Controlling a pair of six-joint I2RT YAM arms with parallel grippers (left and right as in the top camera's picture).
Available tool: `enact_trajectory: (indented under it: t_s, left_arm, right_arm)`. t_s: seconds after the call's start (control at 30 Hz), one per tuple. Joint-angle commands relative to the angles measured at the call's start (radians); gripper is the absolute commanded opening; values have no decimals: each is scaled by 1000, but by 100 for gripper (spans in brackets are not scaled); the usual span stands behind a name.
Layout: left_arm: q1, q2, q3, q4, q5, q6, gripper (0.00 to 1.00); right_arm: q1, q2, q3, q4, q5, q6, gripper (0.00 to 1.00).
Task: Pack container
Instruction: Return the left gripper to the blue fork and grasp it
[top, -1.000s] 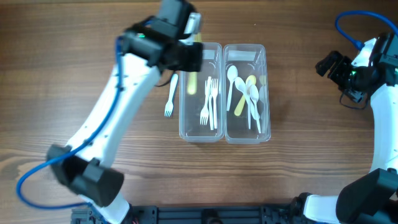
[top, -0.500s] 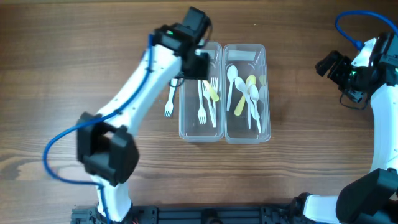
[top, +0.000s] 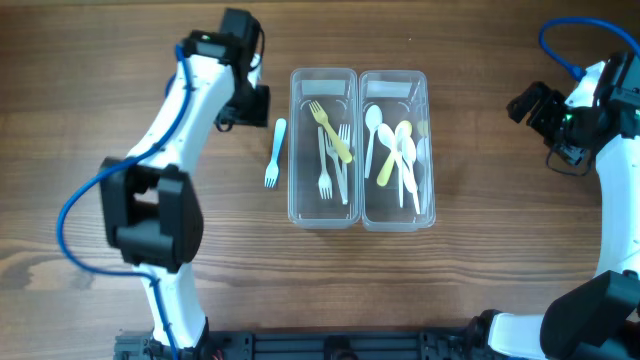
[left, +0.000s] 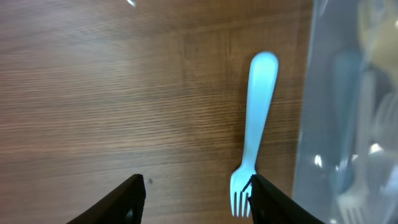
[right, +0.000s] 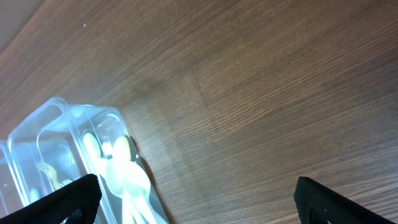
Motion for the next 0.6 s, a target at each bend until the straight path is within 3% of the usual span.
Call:
enact_trajectory:
  t_s: [0.0,0.37,0.57]
  left_arm:
    - [-23,83,-16,3,13,34,55]
    - [-88,150,-38,37,61,35,48]
    - [-127,151,-140,108,60,35,50]
  right_arm:
    - [3,-19,25,-5,-8,8,100]
    - [3,-18,25,-6,-8,8,100]
    - [3,-18,24,-6,-8,8,100]
